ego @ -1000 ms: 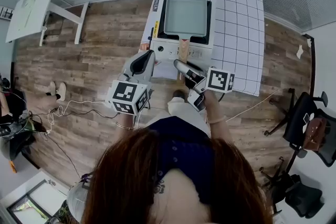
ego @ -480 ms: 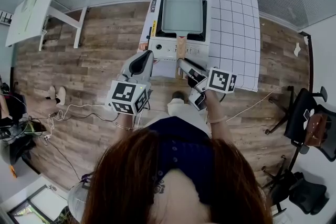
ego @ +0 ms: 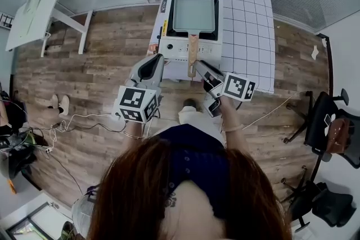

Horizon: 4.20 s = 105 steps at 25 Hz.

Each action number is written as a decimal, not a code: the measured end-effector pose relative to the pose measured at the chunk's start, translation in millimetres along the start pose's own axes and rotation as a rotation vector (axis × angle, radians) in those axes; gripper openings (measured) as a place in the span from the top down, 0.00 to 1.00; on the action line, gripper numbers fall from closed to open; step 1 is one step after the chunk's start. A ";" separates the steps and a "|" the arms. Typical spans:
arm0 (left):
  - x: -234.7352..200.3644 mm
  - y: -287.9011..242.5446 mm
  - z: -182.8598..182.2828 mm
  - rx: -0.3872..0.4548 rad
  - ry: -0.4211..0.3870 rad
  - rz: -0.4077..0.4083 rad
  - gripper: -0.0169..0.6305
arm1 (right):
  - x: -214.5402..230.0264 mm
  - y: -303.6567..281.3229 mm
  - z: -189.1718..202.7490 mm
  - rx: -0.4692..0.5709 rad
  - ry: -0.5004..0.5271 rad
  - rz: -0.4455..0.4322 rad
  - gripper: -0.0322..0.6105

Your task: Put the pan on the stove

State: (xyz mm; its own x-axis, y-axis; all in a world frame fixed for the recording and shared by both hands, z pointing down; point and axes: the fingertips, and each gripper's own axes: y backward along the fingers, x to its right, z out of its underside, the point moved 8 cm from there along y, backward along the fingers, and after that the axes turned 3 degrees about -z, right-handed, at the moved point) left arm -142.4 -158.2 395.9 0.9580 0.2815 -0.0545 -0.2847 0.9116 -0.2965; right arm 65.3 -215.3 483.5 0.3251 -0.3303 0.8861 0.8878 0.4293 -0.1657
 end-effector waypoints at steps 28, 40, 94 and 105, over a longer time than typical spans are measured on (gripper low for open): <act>19.4 64.7 1.0 0.069 -0.006 0.035 0.95 | -61.5 39.5 42.6 0.079 0.270 0.105 0.90; 27.7 96.2 5.6 0.088 -0.016 0.047 0.95 | -87.3 56.1 67.7 0.126 0.372 0.146 0.93; 75.1 210.2 29.2 0.176 -0.043 0.079 0.95 | -178.7 127.7 166.0 0.297 0.803 0.353 0.94; 79.9 228.1 36.6 0.193 -0.034 0.072 0.95 | -191.5 136.9 184.3 0.306 0.858 0.377 0.94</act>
State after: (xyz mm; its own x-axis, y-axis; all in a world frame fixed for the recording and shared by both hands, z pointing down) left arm -132.1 83.1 358.8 0.9341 0.3553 -0.0359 -0.3571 0.9282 -0.1049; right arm 64.6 61.6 370.9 0.8030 -0.5731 0.1638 0.5943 0.7907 -0.1470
